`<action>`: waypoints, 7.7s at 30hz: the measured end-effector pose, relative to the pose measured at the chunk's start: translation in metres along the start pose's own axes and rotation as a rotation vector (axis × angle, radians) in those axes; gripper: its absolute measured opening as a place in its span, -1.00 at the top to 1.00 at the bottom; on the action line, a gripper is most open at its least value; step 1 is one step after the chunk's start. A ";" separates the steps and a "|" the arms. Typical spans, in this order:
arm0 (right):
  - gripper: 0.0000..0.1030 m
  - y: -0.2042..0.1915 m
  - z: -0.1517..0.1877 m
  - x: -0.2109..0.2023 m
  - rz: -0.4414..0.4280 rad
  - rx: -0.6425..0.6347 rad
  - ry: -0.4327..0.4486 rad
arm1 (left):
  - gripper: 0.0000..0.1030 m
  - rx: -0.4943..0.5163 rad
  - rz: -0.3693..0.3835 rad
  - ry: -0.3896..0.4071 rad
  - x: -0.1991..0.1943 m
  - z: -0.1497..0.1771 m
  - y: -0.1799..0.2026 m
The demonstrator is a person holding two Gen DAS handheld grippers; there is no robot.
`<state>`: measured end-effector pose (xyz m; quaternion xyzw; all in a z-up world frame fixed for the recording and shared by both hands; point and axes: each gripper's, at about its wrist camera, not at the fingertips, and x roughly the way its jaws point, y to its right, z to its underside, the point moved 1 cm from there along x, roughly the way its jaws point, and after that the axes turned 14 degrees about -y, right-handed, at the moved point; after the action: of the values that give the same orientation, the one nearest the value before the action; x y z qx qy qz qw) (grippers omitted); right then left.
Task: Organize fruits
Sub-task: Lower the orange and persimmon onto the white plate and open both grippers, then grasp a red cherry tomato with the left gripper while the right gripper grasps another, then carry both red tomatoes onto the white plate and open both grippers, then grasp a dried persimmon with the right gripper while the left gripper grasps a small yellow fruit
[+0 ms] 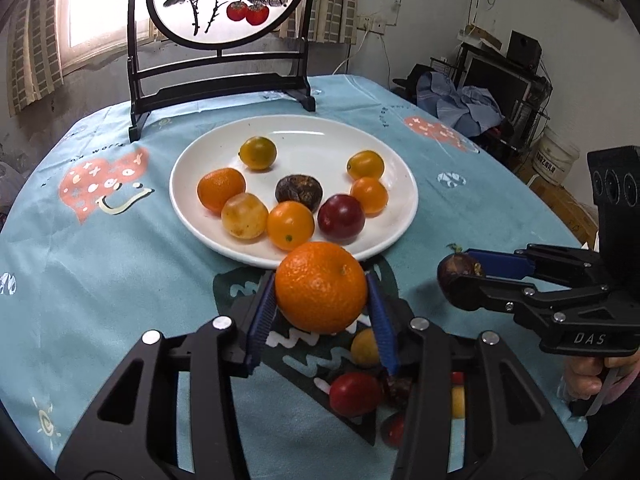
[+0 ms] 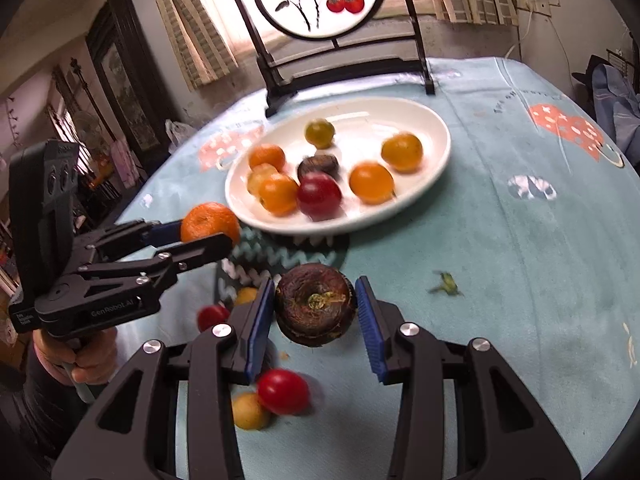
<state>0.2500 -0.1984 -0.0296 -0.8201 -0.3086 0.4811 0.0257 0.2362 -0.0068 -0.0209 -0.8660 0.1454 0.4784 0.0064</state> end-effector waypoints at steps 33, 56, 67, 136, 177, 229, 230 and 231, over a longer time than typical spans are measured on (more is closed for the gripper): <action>-0.09 0.013 -0.072 0.011 0.024 0.030 0.147 | -0.83 -0.203 -0.147 0.176 -0.015 -0.058 -0.038; -0.06 -0.009 0.033 0.008 -0.067 -0.159 -0.198 | -0.93 -0.215 -0.235 0.077 -0.030 0.015 -0.041; 0.13 -0.008 0.037 0.015 -0.078 -0.154 -0.254 | -0.93 -0.210 -0.249 0.071 -0.029 0.014 -0.040; 0.40 0.024 0.034 0.017 -0.218 0.026 -0.273 | 0.41 0.186 0.126 -0.257 0.020 0.048 0.008; 0.19 0.012 -0.094 0.036 0.142 0.027 0.110 | -0.64 -0.252 -0.120 0.064 0.021 -0.077 -0.059; 0.16 0.024 0.011 0.017 -0.234 0.118 -0.199 | -0.93 -0.227 -0.195 0.037 -0.024 0.012 -0.041; 0.16 0.027 0.011 0.015 -0.224 0.132 -0.189 | -0.93 -0.203 -0.179 0.024 -0.021 0.012 -0.036; 0.16 0.030 0.011 0.015 -0.223 0.143 -0.186 | -0.92 -0.173 -0.160 0.009 -0.017 0.012 -0.030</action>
<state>0.2611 -0.2174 -0.0571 -0.7289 -0.3637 0.5698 0.1088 0.2249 0.0281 -0.0171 -0.8743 0.0338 0.4831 -0.0309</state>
